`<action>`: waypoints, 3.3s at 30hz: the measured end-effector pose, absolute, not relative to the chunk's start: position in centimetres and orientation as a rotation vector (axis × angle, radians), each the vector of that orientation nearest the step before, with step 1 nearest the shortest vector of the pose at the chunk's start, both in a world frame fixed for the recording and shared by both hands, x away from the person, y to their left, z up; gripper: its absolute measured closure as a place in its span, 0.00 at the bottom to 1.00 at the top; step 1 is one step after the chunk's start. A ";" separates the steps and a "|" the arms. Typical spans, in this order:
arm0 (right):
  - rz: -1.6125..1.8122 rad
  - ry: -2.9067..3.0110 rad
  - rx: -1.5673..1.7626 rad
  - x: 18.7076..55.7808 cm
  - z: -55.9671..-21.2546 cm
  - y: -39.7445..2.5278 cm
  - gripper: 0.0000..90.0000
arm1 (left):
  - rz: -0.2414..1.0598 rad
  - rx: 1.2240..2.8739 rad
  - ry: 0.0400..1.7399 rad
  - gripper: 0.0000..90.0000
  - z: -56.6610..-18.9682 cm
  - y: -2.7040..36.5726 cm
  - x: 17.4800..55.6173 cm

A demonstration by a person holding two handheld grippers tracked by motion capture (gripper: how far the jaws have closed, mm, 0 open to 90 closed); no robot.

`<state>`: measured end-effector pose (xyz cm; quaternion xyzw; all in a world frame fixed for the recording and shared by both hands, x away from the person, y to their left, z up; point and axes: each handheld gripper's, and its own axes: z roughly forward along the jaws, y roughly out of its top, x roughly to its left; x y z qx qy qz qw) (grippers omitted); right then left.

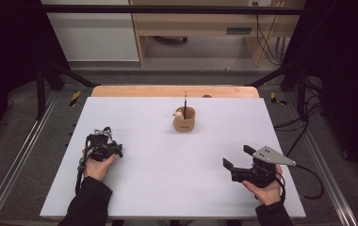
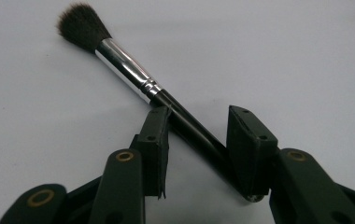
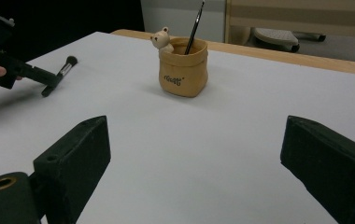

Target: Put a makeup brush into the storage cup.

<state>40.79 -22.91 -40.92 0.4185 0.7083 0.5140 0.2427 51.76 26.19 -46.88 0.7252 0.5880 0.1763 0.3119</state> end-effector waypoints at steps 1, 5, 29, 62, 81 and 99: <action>1.405 1.936 1.143 40.8 -40.9 -22.9 0.10 | 0.463 1.916 1.550 0.67 -46.9 26.2 51.7; 1.405 1.935 1.151 40.7 -40.9 -22.9 0.10 | 0.451 1.938 1.543 0.71 -46.8 26.3 51.6; 1.419 1.933 1.154 40.7 -40.8 -22.9 0.10 | 0.428 2.017 1.484 0.87 -46.5 26.3 51.4; 1.416 1.936 1.155 40.9 -40.8 -23.3 0.11 | 0.481 2.201 1.356 0.34 -43.9 24.4 54.5; 1.419 1.937 1.145 40.9 -40.6 -23.2 0.11 | 0.368 2.286 1.434 0.68 -45.3 24.4 56.8; 1.416 1.943 1.149 40.9 -40.6 -22.9 0.11 | 0.348 2.325 1.433 0.86 -45.2 24.1 56.3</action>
